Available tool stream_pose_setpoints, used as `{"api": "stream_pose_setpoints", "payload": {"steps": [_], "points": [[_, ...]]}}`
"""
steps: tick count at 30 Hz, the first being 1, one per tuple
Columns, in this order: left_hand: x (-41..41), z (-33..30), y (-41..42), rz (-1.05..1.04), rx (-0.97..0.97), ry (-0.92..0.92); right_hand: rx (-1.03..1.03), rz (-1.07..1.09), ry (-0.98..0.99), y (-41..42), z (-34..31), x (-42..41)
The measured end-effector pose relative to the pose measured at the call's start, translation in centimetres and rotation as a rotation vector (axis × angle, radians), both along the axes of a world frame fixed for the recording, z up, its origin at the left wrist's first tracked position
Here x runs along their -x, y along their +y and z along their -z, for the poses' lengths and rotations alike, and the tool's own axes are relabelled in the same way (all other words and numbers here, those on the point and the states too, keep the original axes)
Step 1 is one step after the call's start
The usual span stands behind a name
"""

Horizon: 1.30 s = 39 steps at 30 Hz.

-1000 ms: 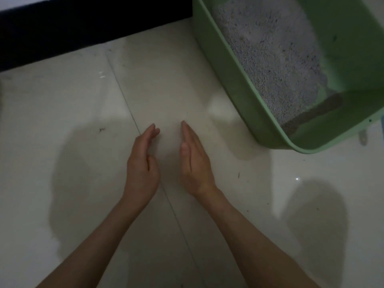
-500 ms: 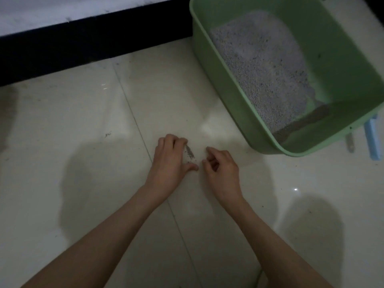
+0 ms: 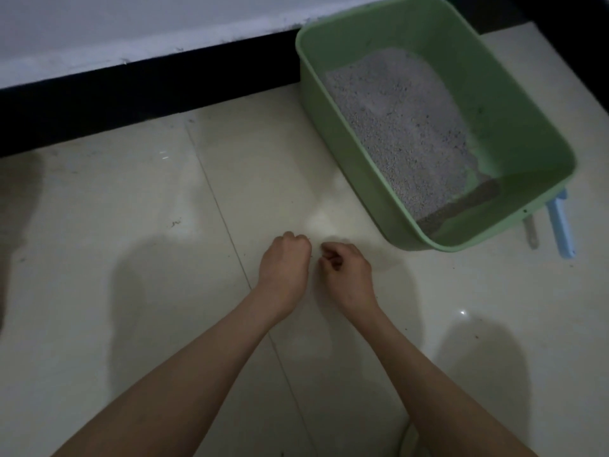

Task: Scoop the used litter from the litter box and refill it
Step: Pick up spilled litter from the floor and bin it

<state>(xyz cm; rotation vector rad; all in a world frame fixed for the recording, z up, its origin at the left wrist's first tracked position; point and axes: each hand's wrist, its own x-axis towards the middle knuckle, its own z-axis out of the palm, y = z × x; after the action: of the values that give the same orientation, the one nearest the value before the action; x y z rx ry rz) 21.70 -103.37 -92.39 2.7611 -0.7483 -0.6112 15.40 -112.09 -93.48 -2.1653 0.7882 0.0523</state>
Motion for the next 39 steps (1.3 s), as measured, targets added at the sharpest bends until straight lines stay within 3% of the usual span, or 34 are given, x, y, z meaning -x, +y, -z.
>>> {"api": "stream_pose_setpoints", "payload": {"steps": [4,7,10,13,20,34,37,39], "points": [[0.2,-0.2,-0.3,0.059,-0.046,-0.017,-0.017,0.026,0.012,0.0,-0.3,0.0],[-0.2,-0.6,0.9,0.018,0.057,0.059,0.026,0.002,0.012,0.0,-0.2,0.1],[-1.2,-1.6,3.7,-0.239,0.292,0.161,0.092,-0.080,0.018,0.4,-0.4,-0.1],[-1.4,-2.6,7.2,-0.500,0.410,0.198,0.159,-0.207,0.065,1.2,-0.5,-0.7],[-0.7,-3.1,11.8,-0.706,0.437,0.259,0.228,-0.357,0.213,3.4,-1.4,-3.6],[0.7,-3.9,16.3,-0.828,0.452,0.299,0.505,-0.514,0.301,4.4,-1.7,-4.1],[1.1,-4.2,17.0,-0.840,0.452,0.306,0.419,-0.485,0.253,4.4,-1.8,-3.9],[1.2,-4.8,17.4,-0.809,0.432,0.273,0.239,-0.301,0.150,4.6,-2.4,-3.5]]}}
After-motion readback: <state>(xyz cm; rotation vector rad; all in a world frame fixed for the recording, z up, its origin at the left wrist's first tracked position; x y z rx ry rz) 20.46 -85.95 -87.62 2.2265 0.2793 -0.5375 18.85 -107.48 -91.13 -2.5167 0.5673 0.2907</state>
